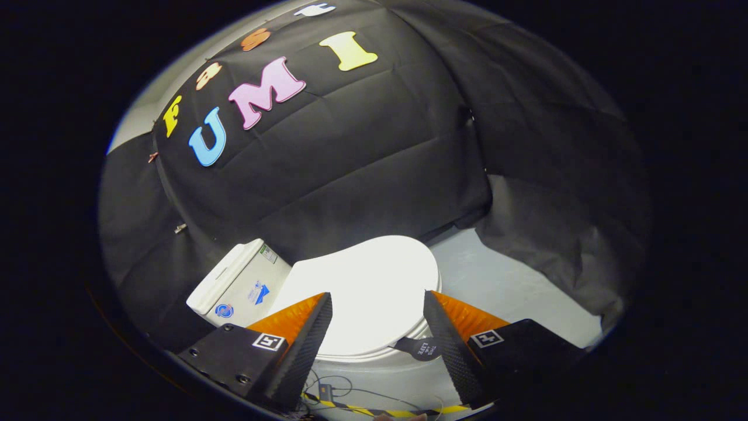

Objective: Open the toilet lid.

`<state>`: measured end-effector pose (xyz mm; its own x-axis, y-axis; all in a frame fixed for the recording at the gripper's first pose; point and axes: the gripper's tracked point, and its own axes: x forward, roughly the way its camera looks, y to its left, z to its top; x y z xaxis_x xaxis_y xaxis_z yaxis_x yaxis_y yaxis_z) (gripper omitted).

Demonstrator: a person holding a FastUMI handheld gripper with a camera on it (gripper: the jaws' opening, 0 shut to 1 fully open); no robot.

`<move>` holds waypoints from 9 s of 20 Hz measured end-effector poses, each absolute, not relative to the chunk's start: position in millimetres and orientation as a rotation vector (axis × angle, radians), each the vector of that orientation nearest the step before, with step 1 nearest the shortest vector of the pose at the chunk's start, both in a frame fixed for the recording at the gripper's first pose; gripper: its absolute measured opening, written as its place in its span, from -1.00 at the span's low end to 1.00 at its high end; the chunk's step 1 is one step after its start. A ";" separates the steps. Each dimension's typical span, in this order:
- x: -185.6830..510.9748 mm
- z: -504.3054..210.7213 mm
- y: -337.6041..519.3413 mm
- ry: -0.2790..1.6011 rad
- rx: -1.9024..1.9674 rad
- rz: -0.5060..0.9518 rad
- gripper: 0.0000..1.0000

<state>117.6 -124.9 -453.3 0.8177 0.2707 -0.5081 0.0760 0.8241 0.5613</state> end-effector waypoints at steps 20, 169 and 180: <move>84.7 -606.8 -110.9 0.938 1.228 -0.005 0.58; 58.1 -22.3 156.3 0.141 0.104 0.130 0.98; 19.3 -2.9 49.5 0.074 0.053 0.098 0.97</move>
<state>19.3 49.5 -2.9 0.9924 0.0997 -0.0715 -0.0958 0.9938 0.0563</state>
